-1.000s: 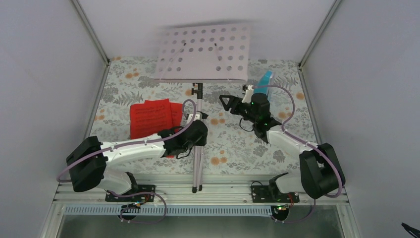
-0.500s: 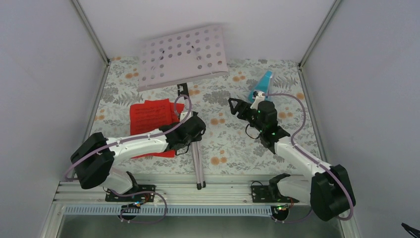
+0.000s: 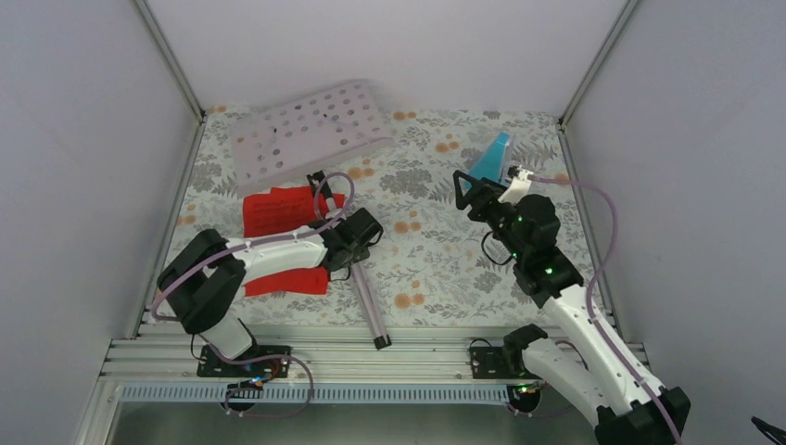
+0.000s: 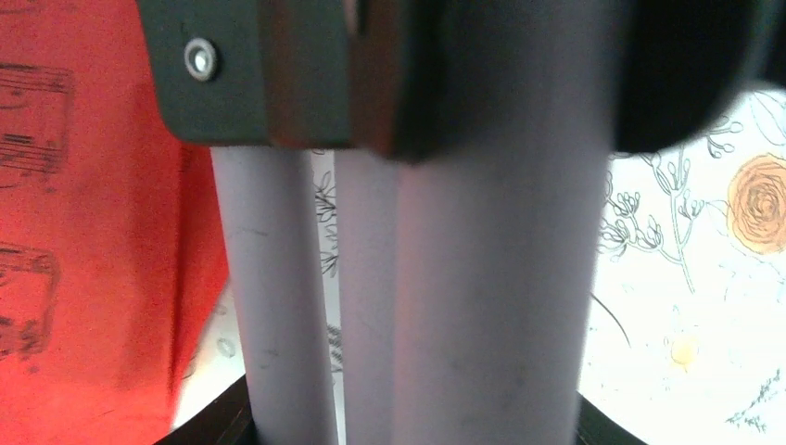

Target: Pack up the instrument practice props

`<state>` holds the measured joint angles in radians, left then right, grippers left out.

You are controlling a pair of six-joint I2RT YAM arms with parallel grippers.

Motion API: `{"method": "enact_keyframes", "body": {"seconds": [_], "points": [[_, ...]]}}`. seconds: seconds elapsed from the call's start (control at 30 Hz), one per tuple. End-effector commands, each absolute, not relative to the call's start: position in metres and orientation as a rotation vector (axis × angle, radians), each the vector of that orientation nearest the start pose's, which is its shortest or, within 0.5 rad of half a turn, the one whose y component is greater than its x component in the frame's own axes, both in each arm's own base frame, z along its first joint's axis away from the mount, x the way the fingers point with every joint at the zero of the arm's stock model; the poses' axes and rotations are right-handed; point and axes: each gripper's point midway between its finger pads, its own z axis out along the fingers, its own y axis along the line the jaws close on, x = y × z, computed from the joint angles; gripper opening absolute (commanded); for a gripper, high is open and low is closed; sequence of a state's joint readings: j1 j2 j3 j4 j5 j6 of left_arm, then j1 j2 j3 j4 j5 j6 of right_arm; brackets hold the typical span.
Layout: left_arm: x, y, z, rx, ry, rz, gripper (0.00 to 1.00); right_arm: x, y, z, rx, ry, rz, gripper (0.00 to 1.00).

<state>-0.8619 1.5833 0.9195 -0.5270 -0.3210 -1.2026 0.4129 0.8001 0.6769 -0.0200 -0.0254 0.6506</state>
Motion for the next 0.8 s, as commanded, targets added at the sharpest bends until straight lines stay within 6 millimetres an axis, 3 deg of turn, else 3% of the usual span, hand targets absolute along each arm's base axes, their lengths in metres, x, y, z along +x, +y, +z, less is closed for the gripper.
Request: {"method": "enact_keyframes", "body": {"seconds": [0.0, 0.23, 0.43, 0.63, 0.77], "points": [[0.344, -0.238, 0.119, -0.697, 2.229, -0.354, 0.02, 0.294, 0.124, 0.302, 0.184, 1.808, 0.694, 0.86], [0.376, -0.250, 0.115, -0.758, 2.227, -0.360, 0.02, 0.290, 0.127, 0.294, 0.109, 1.880, 0.652, 0.86], [0.390, -0.273, 0.091, -0.779, 2.272, -0.383, 0.04, 0.285, 0.124, 0.293, 0.119, 1.868, 0.651, 0.86], [0.391, -0.282, 0.078, -0.743, 2.315, -0.396, 0.23, 0.280, 0.116, 0.299, 0.130, 1.843, 0.629, 0.87], [0.388, -0.280, 0.075, -0.747, 2.315, -0.409, 0.53, 0.279, 0.116, 0.298, 0.127, 1.839, 0.629, 0.88]]}}
